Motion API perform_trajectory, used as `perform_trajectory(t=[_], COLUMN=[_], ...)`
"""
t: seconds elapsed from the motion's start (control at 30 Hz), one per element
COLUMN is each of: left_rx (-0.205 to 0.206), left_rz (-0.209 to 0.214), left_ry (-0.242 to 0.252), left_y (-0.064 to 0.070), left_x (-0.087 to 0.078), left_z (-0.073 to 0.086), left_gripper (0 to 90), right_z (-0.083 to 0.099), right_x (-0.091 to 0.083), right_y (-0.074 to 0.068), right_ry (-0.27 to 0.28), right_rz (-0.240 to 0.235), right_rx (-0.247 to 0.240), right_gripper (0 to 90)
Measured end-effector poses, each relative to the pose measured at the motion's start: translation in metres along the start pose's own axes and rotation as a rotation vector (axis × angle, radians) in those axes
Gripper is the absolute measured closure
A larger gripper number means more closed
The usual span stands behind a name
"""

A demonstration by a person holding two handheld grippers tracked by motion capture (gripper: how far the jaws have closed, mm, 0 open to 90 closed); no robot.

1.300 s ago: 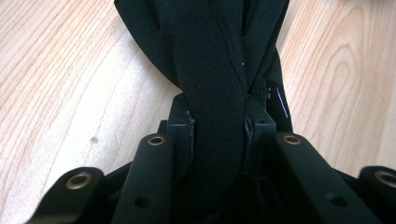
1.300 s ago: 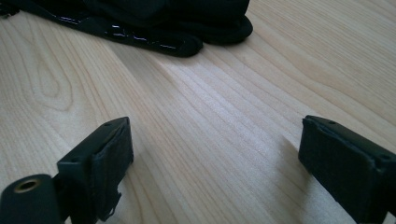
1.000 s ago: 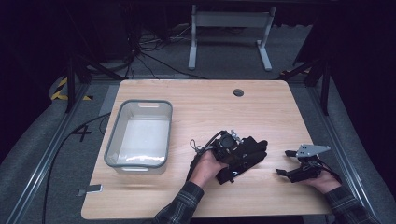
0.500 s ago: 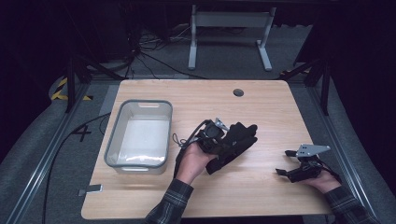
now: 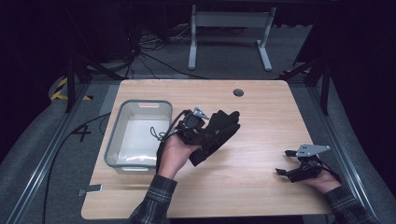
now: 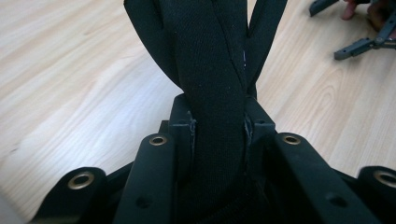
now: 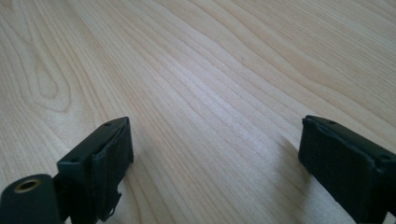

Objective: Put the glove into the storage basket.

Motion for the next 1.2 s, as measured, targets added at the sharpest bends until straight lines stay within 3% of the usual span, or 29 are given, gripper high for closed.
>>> perform_trajectory(t=[0.47, 0.73, 1.0, 1.2], left_rx=[-0.099, -0.177, -0.246, -0.295], left_rz=[-0.101, -0.166, -0.208, -0.22], left_ry=[0.023, 0.04, 0.038, 0.026], left_y=[-0.04, -0.061, -0.077, -0.086], left_x=[-0.048, -0.076, -0.093, -0.091], left_z=[0.03, 0.056, 0.085, 0.104], left_gripper=[71.4, 71.4, 71.4, 71.4], right_z=[0.0, 0.0, 0.0, 0.0], right_x=[0.0, 0.0, 0.0, 0.0], right_y=[0.0, 0.0, 0.0, 0.0], right_ry=[0.0, 0.0, 0.0, 0.0], right_rz=[0.0, 0.0, 0.001, 0.001], right_rx=[0.0, 0.0, 0.0, 0.0], right_gripper=[10.5, 10.5, 10.5, 10.5])
Point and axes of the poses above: each handheld gripper's, and its own axes: x roughly forward along the jaws, z roughly out of its underside, y roughly to its right, the point moved 5 cm from there along x, roughly forward along the jaws, and after that the axes turned 14 degrees about x, right-handed, at the moved point
